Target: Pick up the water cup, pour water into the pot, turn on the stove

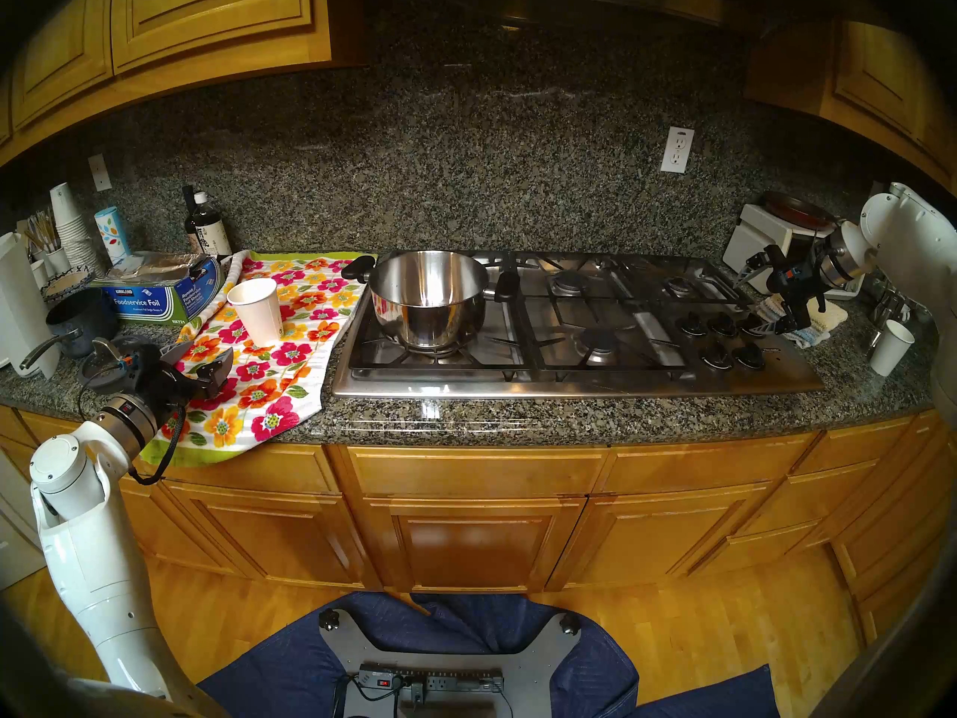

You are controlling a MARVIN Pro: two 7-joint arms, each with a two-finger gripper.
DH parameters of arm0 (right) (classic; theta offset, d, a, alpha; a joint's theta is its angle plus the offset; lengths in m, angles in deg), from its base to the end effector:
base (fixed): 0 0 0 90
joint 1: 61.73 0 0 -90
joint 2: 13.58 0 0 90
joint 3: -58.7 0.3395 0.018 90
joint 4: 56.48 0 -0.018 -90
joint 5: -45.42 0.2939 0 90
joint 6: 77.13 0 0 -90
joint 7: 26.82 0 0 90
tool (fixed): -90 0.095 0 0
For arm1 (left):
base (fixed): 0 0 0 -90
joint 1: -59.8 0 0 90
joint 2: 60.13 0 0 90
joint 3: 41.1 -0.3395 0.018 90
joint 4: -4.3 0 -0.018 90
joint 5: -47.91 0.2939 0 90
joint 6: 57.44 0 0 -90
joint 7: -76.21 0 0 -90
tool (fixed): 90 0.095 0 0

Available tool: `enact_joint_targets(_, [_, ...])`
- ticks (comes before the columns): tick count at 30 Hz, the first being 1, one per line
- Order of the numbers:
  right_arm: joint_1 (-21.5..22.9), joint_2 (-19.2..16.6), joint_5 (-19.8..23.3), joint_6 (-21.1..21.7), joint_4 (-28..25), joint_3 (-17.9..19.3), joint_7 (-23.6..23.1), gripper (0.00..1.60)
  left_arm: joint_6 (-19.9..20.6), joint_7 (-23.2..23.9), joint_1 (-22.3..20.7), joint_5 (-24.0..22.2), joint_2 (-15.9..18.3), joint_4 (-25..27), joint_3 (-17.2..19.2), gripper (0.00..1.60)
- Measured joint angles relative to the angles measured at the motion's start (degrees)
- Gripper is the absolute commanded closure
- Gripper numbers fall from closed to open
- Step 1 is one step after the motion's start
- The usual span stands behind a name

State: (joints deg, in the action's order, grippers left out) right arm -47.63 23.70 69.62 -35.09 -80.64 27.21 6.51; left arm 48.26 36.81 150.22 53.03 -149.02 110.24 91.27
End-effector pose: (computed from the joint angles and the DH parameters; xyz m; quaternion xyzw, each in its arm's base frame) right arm 0.5083 -0.4082 -0.0287 0.5711 0.7640 0.2500 0.1663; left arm 0.3178 0.2002 -0.2806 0.7289 -0.0707 0.6809 0.0133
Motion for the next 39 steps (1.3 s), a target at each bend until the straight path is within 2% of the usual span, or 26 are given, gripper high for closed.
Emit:
enact_joint_targets(9, [-0.1, 0.0, 0.0, 0.0, 0.0, 0.0, 0.0, 0.00, -2.5, -1.0, -2.4, 0.1, 1.3, -2.2, -2.2, 0.00])
enact_joint_targets(17, [-0.1, 0.0, 0.0, 0.0, 0.1, 0.0, 0.0, 0.00, -3.2, -2.6, -4.8, 0.4, 1.9, -4.7, -4.5, 0.00])
enact_joint_targets(23, [-0.1, 0.1, 0.0, -0.1, 0.1, 0.0, 0.0, 0.00, -4.4, -4.3, -6.7, 1.4, 2.6, -8.9, -6.4, 0.00])
enact_joint_targets(31, [-0.1, 0.1, 0.0, -0.1, 0.1, 0.0, 0.1, 0.00, -5.6, -5.9, -9.2, 1.8, 3.3, -12.7, -7.9, 0.00])
enact_joint_targets(39, [-0.1, 0.1, 0.0, -0.1, 0.2, 0.0, 0.1, 0.00, -6.7, -6.3, -10.9, 1.5, 3.9, -14.4, -8.9, 0.00])
